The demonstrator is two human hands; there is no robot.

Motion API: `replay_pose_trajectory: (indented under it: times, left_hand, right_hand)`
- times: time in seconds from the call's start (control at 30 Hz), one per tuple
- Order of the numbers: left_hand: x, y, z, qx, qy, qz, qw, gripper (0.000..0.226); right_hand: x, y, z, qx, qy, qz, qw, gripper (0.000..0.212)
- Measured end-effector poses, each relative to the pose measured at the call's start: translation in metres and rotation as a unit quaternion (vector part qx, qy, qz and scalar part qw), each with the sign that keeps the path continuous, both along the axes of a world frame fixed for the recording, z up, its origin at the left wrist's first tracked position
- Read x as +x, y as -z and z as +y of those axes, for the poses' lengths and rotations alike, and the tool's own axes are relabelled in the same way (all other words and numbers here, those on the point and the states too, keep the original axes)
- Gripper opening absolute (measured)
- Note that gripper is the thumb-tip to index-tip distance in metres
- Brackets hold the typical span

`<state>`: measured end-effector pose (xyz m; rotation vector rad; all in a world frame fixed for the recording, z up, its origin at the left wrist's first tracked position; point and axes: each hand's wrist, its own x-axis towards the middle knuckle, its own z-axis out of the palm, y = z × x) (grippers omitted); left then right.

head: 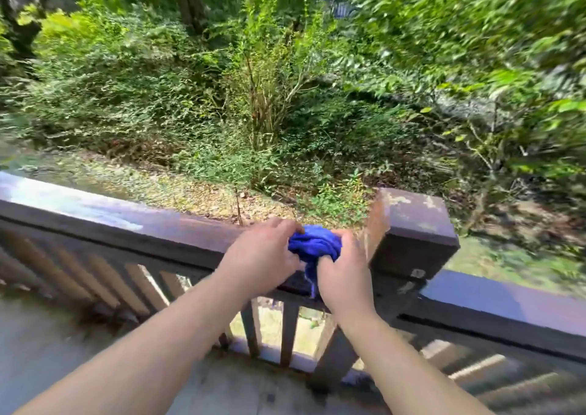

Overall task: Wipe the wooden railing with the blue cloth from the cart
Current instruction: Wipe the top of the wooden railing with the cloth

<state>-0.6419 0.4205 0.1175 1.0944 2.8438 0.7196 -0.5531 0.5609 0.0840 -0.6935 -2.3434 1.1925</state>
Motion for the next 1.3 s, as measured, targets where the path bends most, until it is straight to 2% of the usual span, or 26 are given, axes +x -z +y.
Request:
replay_pose_trajectory:
  times: [0.1, 0.17, 0.27, 0.4, 0.5, 0.63, 0.73, 0.9, 1.13, 1.3]
  left_hand:
    - [-0.01, 0.008, 0.022, -0.012, 0.064, 0.026, 0.998, 0.062]
    - [-0.016, 0.017, 0.036, -0.031, 0.097, 0.02, 0.995, 0.067]
    - [-0.026, 0.034, 0.052, -0.087, 0.131, 0.004, 0.988, 0.066]
    - [-0.033, 0.057, 0.07, -0.15, 0.171, 0.035, 0.973, 0.05]
    - [-0.035, 0.068, 0.086, -0.139, 0.169, 0.032, 0.975, 0.045]
    - [-0.037, 0.078, 0.103, -0.171, 0.167, 0.098, 0.966, 0.026]
    - [-0.039, 0.083, 0.104, -0.18, 0.167, 0.126, 0.961, 0.025]
    - [-0.059, 0.079, 0.078, -0.204, 0.155, 0.133, 0.957, 0.021]
    - [-0.105, 0.077, -0.001, -0.219, 0.095, 0.082, 0.967, 0.03]
    - [-0.141, 0.077, -0.061, -0.229, 0.061, 0.089, 0.968, 0.036]
  right_hand:
    - [0.001, 0.005, 0.004, 0.002, 0.065, 0.023, 0.998, 0.034]
    - [-0.001, 0.014, 0.005, -0.002, 0.075, -0.008, 0.997, 0.039]
    - [-0.007, 0.029, 0.007, 0.006, 0.042, -0.103, 0.994, 0.041]
    - [-0.011, 0.046, 0.016, 0.088, -0.017, -0.173, 0.981, 0.046]
    - [-0.012, 0.054, 0.023, 0.064, 0.007, -0.172, 0.983, 0.049]
    - [-0.014, 0.065, 0.026, 0.08, 0.016, -0.141, 0.987, 0.053]
    - [-0.018, 0.074, 0.027, 0.08, 0.009, -0.119, 0.99, 0.054]
    - [-0.035, 0.081, 0.027, 0.119, -0.024, -0.093, 0.988, 0.061]
    - [-0.062, 0.101, 0.009, 0.241, -0.1, -0.154, 0.953, 0.098]
    - [-0.089, 0.106, -0.006, 0.27, -0.115, -0.196, 0.936, 0.113]
